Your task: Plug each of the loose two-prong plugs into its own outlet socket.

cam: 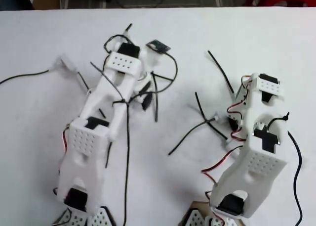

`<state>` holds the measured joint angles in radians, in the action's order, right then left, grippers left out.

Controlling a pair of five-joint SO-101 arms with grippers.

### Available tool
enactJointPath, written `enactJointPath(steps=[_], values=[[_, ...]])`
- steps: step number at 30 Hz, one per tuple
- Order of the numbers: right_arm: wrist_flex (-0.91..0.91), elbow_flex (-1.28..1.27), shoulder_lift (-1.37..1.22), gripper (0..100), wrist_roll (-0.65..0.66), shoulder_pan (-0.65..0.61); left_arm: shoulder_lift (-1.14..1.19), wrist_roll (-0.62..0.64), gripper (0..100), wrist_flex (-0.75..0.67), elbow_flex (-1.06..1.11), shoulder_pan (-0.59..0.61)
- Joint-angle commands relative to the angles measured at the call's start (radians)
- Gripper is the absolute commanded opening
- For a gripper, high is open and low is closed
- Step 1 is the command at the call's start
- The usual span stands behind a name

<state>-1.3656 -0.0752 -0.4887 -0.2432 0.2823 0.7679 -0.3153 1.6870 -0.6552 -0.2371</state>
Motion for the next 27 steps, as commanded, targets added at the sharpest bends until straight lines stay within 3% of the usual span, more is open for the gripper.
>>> enactJointPath(steps=[1, 10, 27], values=[[0.012, -0.008, -0.007, 31.6, -0.002, -0.038, -0.044, -0.048, 35, 0.023, -0.031, 0.012], [0.012, -0.008, -0.007, 31.6, -0.002, -0.038, 0.045, -0.078, 28, -0.066, 0.014, 0.124], [0.012, -0.008, -0.007, 31.6, -0.002, -0.038, 0.110, -0.078, 28, 0.034, -0.144, 0.127]])
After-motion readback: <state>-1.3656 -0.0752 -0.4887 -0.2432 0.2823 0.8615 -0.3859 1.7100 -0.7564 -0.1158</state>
